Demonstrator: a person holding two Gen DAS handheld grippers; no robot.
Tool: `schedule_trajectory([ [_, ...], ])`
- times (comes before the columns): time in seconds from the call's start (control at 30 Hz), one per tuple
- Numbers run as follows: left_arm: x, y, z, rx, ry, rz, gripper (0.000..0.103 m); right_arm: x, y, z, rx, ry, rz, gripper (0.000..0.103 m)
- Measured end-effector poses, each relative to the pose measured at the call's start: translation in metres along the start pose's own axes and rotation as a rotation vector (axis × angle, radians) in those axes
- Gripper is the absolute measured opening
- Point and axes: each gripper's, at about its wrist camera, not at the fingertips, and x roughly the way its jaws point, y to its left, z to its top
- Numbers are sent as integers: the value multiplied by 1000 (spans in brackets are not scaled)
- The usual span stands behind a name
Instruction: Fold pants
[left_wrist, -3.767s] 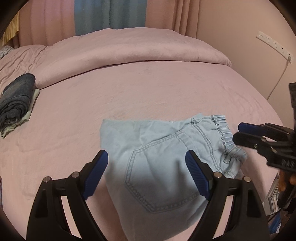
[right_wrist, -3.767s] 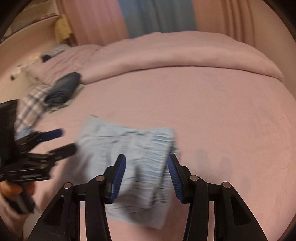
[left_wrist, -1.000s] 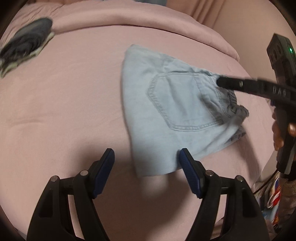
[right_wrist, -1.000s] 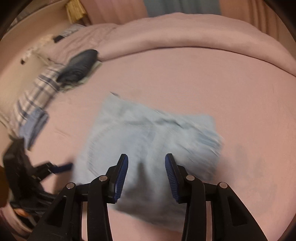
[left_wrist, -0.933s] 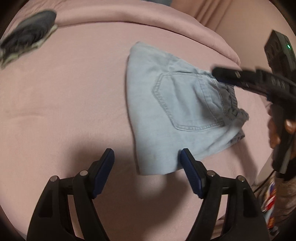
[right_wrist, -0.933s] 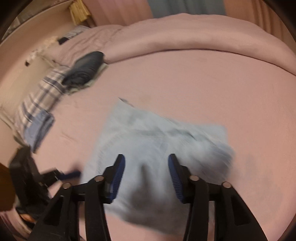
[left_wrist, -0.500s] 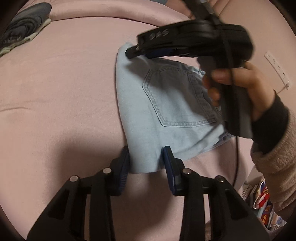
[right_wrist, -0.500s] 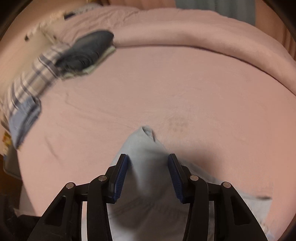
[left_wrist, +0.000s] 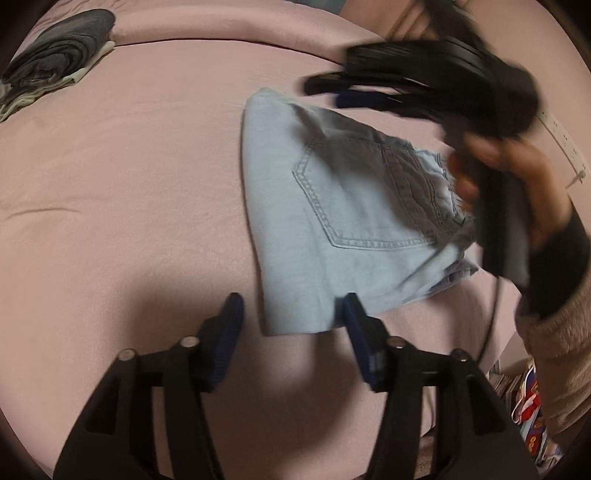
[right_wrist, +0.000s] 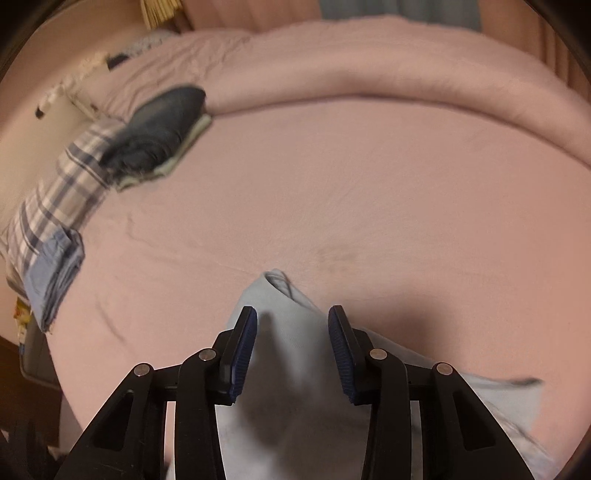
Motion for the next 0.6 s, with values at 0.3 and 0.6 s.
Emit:
schedule_trajectory([
  [0.3,-3,-3,5,3,-30,33,62,-73,-34,-56,14,-84,-69,49],
  [0.6,-1,-2,29,38,-55,92,62,-84,-39,-103,-52,-31,-197,48],
])
